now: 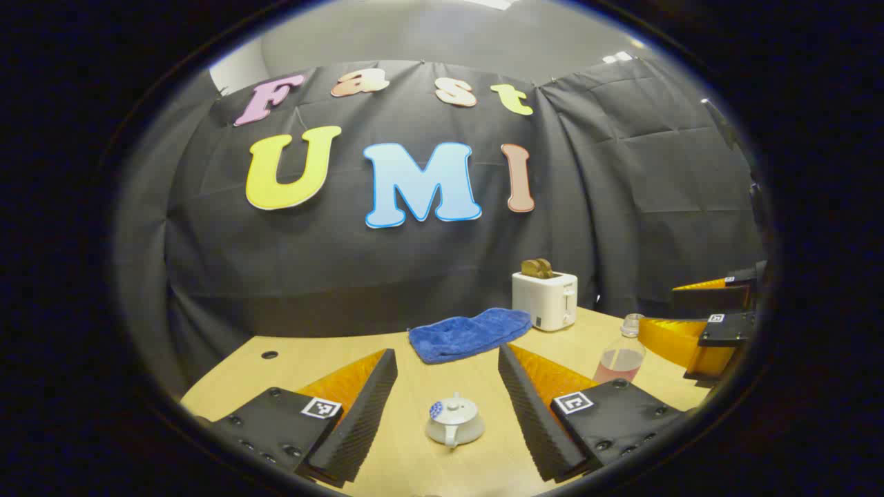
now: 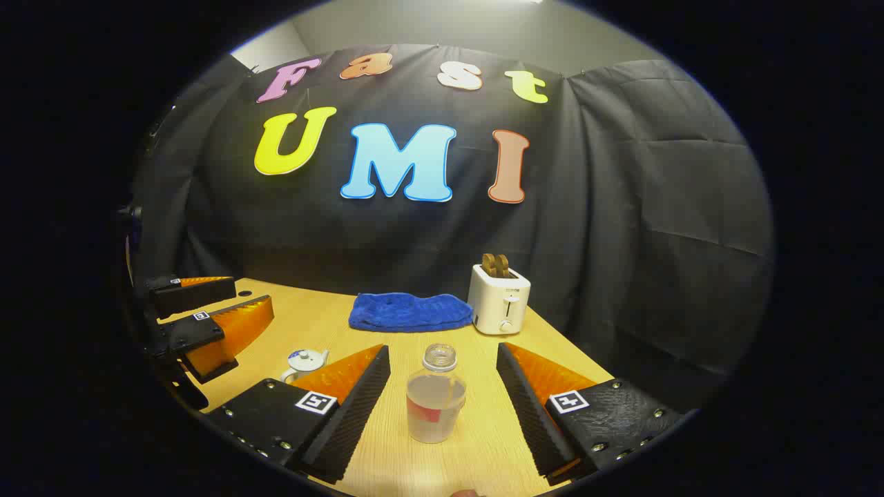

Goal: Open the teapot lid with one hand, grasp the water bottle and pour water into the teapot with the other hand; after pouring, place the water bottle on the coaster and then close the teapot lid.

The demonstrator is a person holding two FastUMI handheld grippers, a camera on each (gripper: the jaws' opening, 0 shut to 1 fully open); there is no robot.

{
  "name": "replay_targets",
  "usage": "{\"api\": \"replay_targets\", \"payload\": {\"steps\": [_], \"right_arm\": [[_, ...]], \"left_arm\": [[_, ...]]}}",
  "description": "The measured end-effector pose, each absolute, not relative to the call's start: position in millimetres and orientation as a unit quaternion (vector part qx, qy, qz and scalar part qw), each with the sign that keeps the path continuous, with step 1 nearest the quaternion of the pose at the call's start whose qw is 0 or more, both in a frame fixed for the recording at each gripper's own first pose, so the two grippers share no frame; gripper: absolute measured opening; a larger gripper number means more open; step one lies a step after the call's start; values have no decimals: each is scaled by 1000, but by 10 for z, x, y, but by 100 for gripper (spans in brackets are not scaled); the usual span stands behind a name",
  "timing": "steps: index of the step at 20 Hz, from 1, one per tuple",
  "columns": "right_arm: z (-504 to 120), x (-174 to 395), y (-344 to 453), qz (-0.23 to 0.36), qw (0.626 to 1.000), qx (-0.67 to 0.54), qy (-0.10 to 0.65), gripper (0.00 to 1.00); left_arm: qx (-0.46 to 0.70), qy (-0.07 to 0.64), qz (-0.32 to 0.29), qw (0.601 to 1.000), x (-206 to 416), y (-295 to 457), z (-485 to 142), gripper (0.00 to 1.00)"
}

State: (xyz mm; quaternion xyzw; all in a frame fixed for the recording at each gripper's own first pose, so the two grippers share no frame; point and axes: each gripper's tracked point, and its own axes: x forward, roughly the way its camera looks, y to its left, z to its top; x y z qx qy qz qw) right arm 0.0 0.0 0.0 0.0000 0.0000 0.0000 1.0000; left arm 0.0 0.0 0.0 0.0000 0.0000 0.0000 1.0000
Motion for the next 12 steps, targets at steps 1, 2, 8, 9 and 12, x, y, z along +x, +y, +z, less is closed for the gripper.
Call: {"api": "replay_targets", "payload": {"steps": [1, 2, 8, 9, 12], "right_arm": [[-1, 13, -2, 0, 1000, 2, 1, 96], [-9, 27, -9, -1, 1000, 4, 1, 96], [6, 32, -48, -24, 1000, 5, 0, 96], [4, 28, -34, -23, 1000, 5, 0, 96], [-128, 41, 16, -14, 1000, 10, 13, 96]], "left_arm": [[-4, 5, 0, 1000, 35, 1, -24, 100], [-7, 8, -1, 1000, 61, -1, -50, 100], [-11, 11, -13, 1000, 158, 5, -100, 100], [-11, 9, -14, 1000, 165, 1, -85, 100], [-16, 10, -12, 1000, 193, 24, -116, 100]]}}
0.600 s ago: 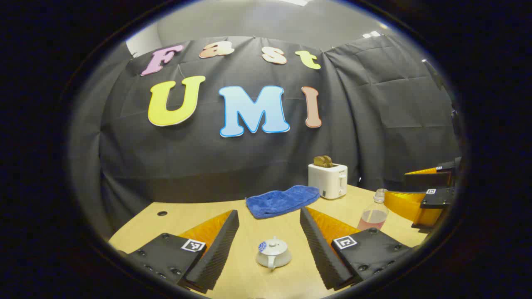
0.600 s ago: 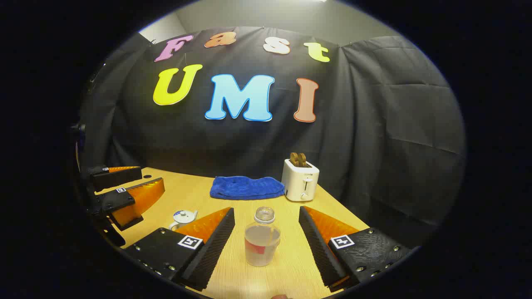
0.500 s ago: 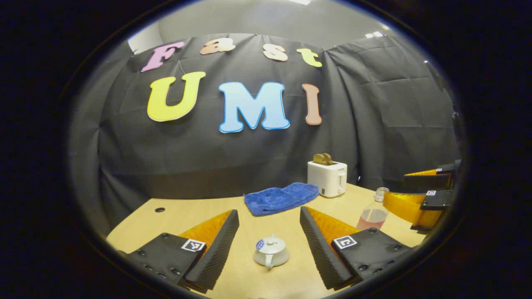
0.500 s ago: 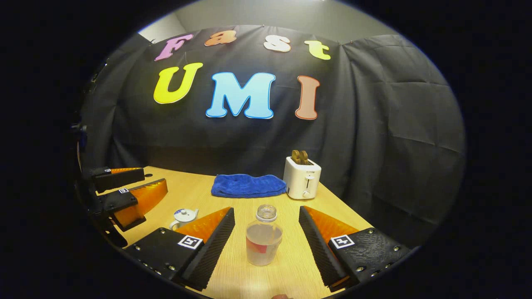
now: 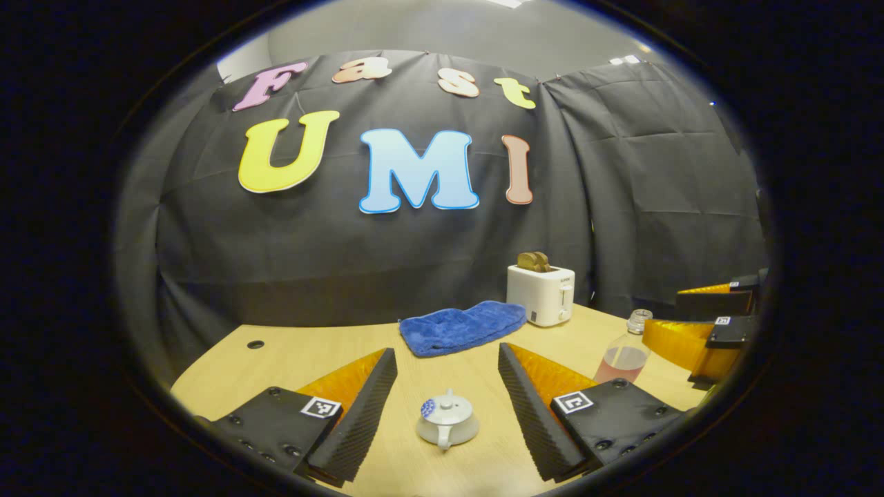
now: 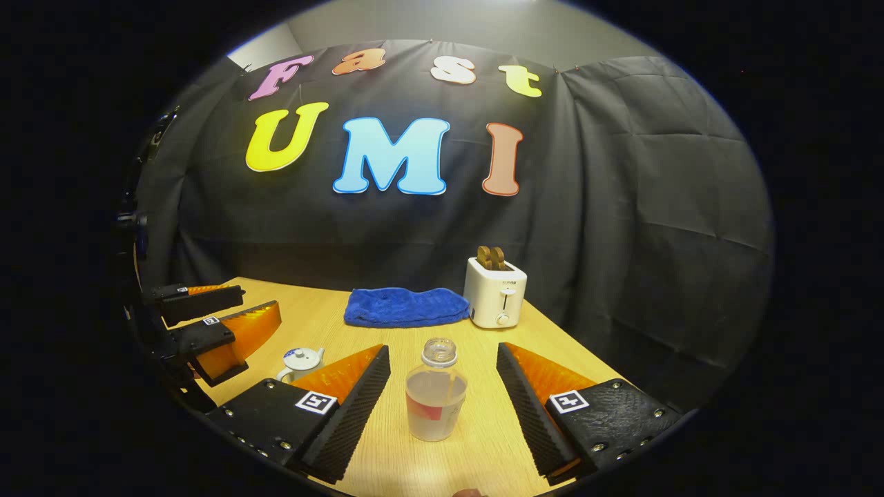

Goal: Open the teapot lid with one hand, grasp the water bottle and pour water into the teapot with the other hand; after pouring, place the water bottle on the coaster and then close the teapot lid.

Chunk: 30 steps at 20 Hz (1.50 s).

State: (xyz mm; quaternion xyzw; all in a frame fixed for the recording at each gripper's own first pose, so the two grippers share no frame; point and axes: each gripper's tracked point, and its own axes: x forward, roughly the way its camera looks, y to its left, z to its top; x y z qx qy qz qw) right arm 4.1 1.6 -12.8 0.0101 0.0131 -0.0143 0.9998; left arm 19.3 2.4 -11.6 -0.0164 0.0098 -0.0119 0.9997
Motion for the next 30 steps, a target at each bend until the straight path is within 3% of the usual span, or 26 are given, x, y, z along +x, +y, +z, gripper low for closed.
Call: {"api": "replay_targets", "payload": {"steps": [12, 26, 28, 29, 30], "right_arm": [[-601, 320, -79, 5, 999, 14, 45, 96], [-1049, 472, 59, 8, 996, 28, 80, 96], [-1103, 487, 79, 8, 996, 33, 86, 96], [-1122, 497, 81, 7, 995, 34, 88, 96], [-1148, 496, 79, 5, 995, 36, 91, 96]], "left_arm": [[-26, 50, -2, 998, 822, -53, -787, 99], [-24, 64, -30, 997, 1154, -181, -1205, 69], [-22, 69, -26, 997, 1191, -167, -1255, 55], [-25, 70, -26, 997, 1186, -176, -1275, 39], [-27, 68, -26, 997, 1177, -182, -1267, 38]]}}
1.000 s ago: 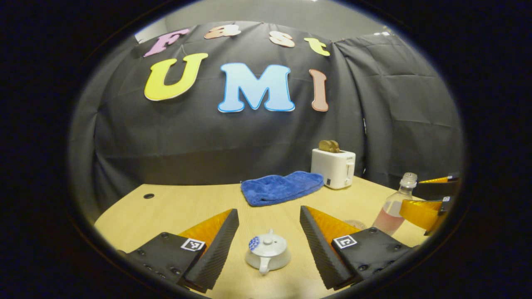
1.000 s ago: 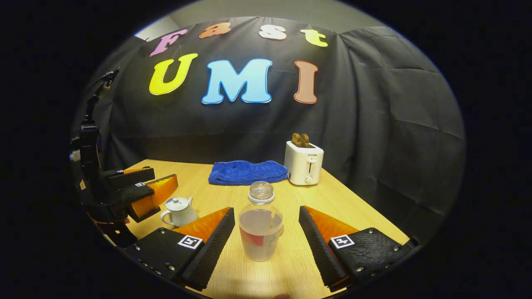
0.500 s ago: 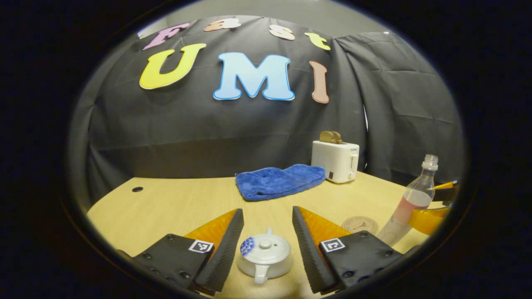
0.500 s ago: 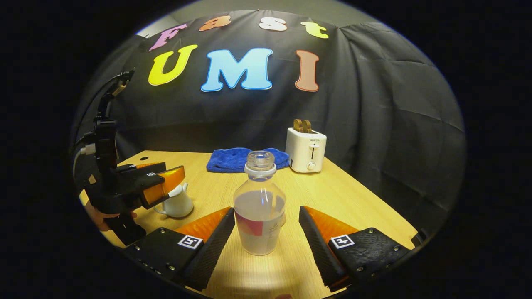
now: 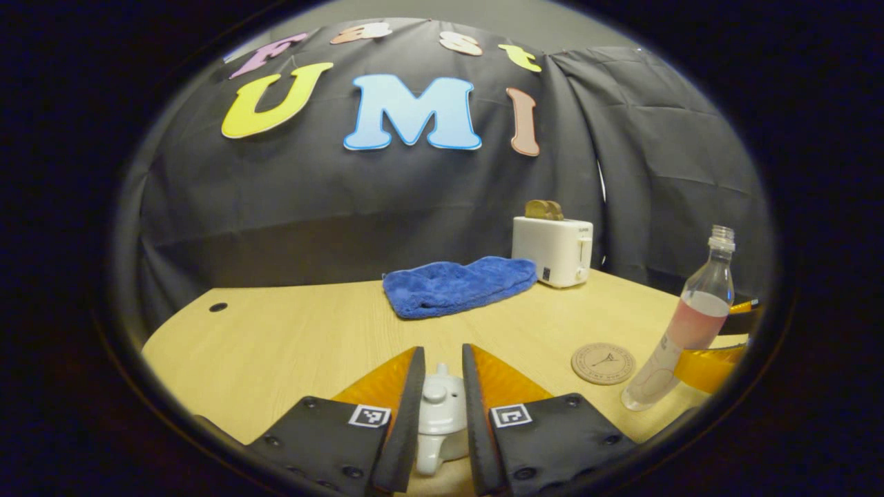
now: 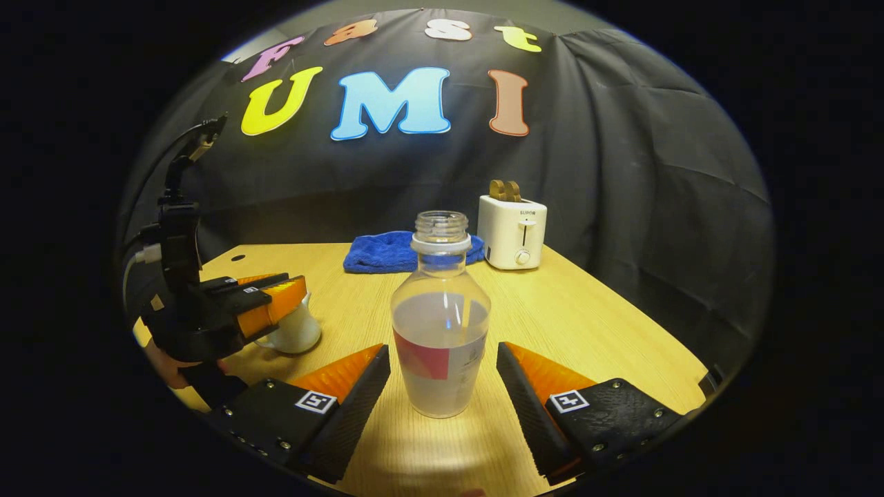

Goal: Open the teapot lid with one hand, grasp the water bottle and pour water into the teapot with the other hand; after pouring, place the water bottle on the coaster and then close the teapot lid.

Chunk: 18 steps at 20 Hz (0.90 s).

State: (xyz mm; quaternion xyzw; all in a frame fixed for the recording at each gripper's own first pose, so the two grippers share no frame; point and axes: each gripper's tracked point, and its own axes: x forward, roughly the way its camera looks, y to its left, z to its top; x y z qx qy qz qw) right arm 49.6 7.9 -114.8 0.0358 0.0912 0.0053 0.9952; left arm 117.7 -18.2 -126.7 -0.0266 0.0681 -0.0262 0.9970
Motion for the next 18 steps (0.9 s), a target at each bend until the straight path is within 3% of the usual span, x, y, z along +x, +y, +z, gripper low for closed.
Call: {"api": "replay_targets", "payload": {"steps": [5, 7, 9, 10, 12, 18], "right_arm": [[-1293, 520, 88, -2, 993, 56, 99, 96], [-1336, 545, 101, -3, 993, 60, 99, 96], [-1371, 560, 135, 0, 993, 64, 102, 96], [-1389, 563, 150, 2, 993, 64, 102, 96], [-1398, 586, 165, 4, 993, 60, 100, 96], [-1476, 683, 171, 14, 993, 58, 106, 96]], "left_arm": [[-1, 53, -16, 998, 1181, -167, -1277, 40], [7, 47, -19, 999, 1157, -153, -1256, 24], [15, 45, -14, 999, 1249, -121, -1310, 26], [21, 44, -13, 999, 1144, -116, -1268, 17], [32, 45, -12, 998, 1162, -135, -1271, 13], [42, 25, -12, 999, 1138, -175, -1047, 9]]}}
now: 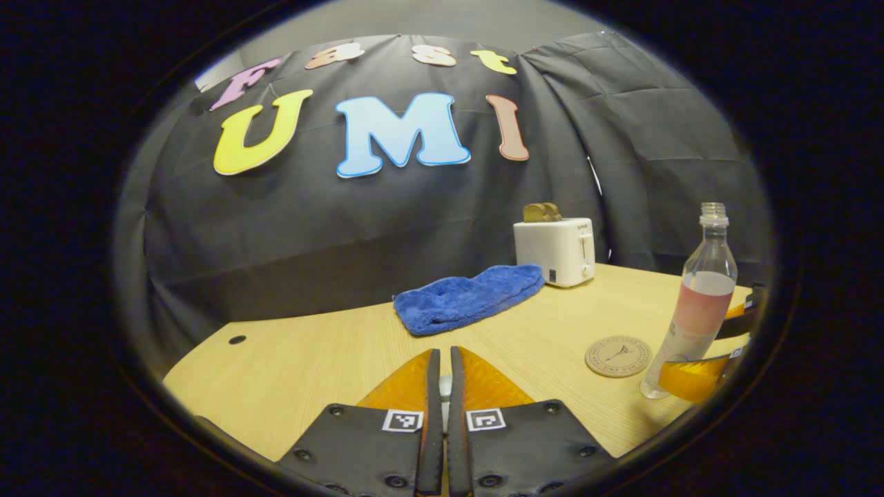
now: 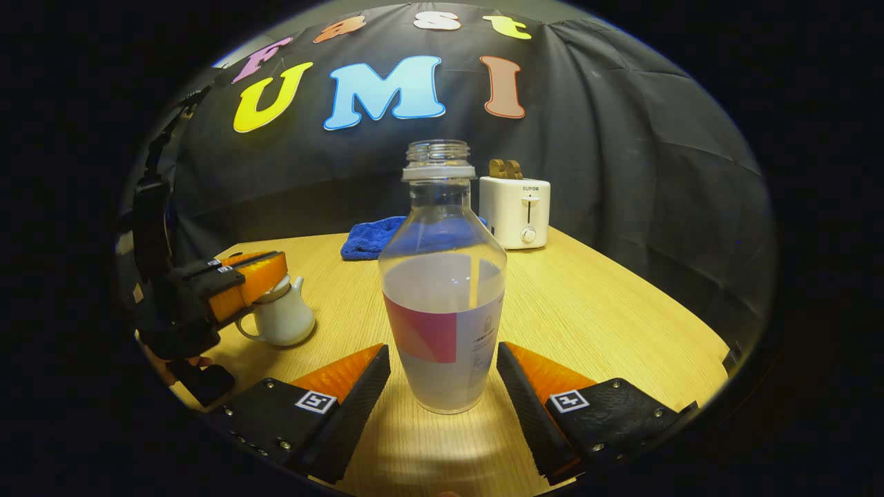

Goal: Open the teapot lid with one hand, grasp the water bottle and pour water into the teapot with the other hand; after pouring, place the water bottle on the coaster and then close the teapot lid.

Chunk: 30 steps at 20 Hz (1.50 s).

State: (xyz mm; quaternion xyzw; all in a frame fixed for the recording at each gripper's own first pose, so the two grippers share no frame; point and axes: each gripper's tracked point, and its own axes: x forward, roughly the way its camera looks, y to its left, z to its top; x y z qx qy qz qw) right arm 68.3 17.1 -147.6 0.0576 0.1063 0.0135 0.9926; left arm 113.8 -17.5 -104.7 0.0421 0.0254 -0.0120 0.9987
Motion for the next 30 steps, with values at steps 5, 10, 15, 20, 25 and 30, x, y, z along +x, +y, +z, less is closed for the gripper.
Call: {"api": "replay_targets", "payload": {"steps": [5, 10, 15, 20, 25, 30], "right_arm": [[-1519, 718, 122, 21, 991, 66, 115, 95], [-1541, 757, 133, 43, 989, 75, 123, 94], [-1545, 782, 142, 71, 988, 52, 130, 78], [-1504, 782, 109, 70, 987, -56, 137, 75], [-1442, 821, 61, 26, 971, -173, 162, 75], [-1288, 843, 149, -25, 945, -271, 181, 75]], "left_arm": [[29, 30, 2, 999, 1084, -148, -953, 8], [17, 42, 42, 998, 852, 19, -825, 11], [1, 54, 86, 995, 580, 173, -705, 11], [-9, 52, 102, 993, 437, 257, -635, 11], [-13, 44, 72, 996, 459, 380, -607, 11], [-15, 41, 20, 999, 554, 612, -650, 11]]}}
